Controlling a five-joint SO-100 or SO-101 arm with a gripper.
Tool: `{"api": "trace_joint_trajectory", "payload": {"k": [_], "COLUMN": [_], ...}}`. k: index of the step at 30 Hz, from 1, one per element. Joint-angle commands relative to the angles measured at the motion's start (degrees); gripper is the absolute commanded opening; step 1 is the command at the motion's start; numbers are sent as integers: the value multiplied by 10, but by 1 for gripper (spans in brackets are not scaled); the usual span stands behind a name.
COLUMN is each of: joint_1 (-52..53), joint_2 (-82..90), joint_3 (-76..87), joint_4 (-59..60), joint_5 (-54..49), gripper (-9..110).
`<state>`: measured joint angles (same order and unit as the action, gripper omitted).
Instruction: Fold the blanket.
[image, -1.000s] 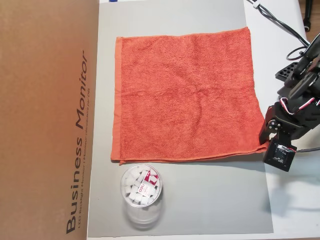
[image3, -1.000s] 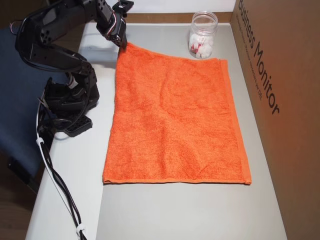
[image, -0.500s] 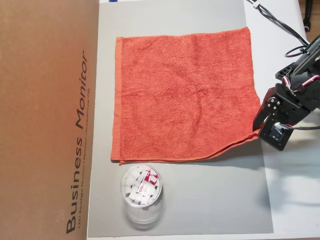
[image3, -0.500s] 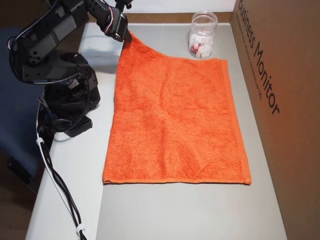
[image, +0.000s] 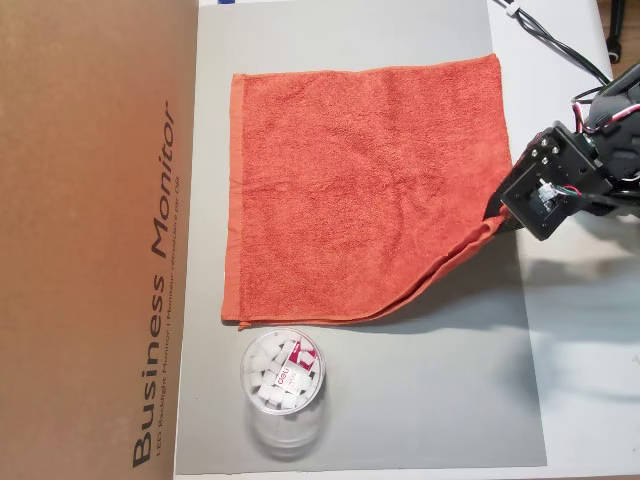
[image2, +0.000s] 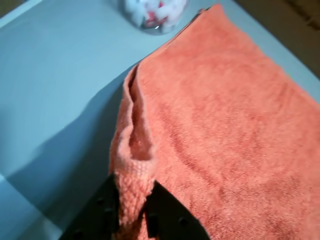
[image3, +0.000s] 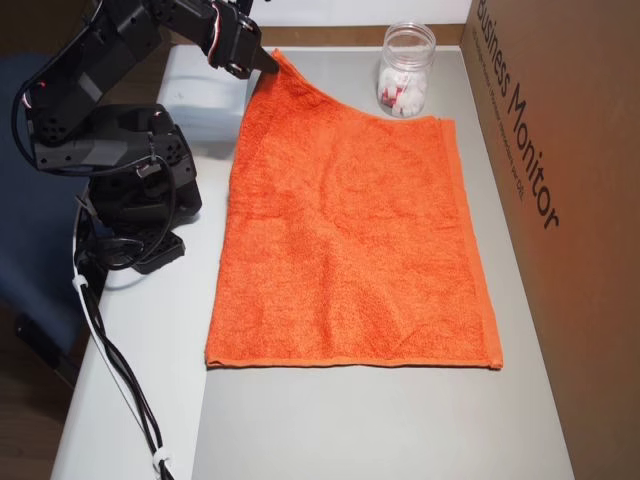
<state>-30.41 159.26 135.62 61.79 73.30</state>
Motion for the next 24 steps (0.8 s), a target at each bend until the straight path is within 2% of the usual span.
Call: {"api": "trace_joint_trajectory", "payload": {"k": [1, 24], "joint_1": [25, 189], "joint_2": [11, -20], "joint_3": [-45, -183], "joint_4": [1, -8], "joint_5": [-4, 0], "gripper": [0, 0]}}
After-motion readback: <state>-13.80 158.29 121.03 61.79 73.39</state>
